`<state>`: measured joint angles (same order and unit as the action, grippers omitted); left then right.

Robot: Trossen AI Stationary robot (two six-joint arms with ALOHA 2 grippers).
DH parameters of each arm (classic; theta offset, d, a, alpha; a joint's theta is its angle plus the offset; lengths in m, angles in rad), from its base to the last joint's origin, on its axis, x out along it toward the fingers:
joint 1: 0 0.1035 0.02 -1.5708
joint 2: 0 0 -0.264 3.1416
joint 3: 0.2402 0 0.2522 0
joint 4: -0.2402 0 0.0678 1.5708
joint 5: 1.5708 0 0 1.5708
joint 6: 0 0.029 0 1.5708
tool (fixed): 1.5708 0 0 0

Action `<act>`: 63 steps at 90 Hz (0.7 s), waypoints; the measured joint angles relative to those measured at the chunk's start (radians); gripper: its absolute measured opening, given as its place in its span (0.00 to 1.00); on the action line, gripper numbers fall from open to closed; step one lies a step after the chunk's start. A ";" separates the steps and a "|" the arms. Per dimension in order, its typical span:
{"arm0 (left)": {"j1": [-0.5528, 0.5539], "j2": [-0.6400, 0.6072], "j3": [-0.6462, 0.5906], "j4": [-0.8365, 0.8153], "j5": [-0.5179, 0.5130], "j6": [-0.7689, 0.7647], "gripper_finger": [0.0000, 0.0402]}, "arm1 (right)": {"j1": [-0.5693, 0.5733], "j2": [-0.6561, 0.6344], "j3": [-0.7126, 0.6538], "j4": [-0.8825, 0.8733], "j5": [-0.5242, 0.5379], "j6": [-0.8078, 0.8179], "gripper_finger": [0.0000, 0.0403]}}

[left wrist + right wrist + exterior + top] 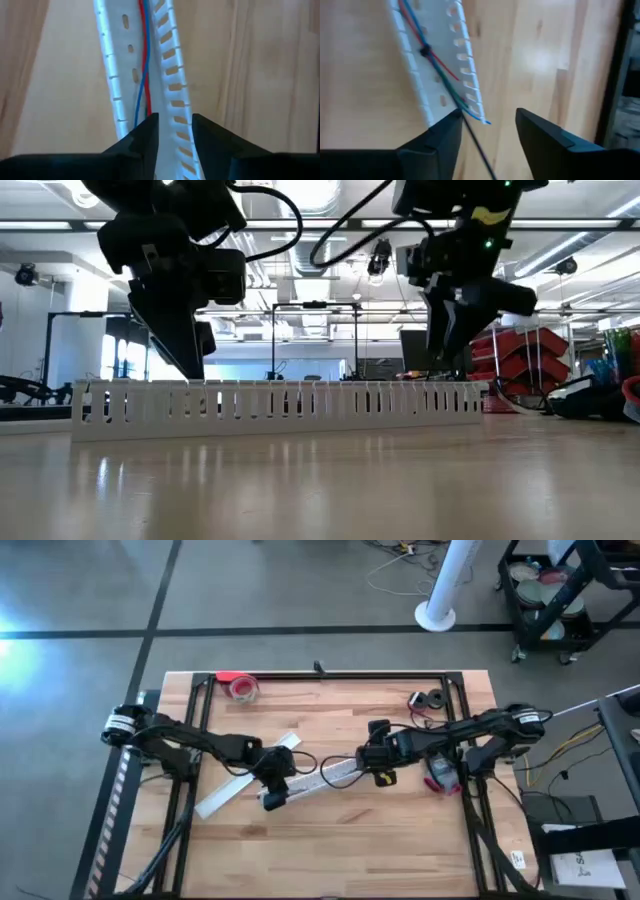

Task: Ziptie cables
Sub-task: Put the zip-tied cables into the white cable duct

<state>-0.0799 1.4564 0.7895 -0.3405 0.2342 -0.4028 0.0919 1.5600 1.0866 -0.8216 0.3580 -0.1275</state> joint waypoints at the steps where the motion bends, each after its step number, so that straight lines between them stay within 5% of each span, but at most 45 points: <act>1: 0.000 -0.002 0.000 0.000 -0.001 0.001 0.24 | 0.000 -0.003 0.000 -0.002 -0.008 0.001 0.39; 23: 0.000 -0.017 0.000 0.015 -0.019 0.030 0.19 | 0.002 -0.105 -0.002 -0.038 -0.148 0.043 0.30; 42: -0.011 -0.017 -0.018 0.242 -0.079 0.079 0.15 | 0.002 -0.205 -0.005 -0.060 -0.160 0.123 0.25; 63: -0.013 -0.017 -0.020 0.295 -0.145 0.082 0.15 | 0.002 -0.299 -0.022 -0.167 -0.167 0.212 0.18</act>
<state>-0.0929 1.4395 0.7692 -0.0455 0.0888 -0.3208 0.0940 1.2614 1.0643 -0.9885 0.1905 0.0847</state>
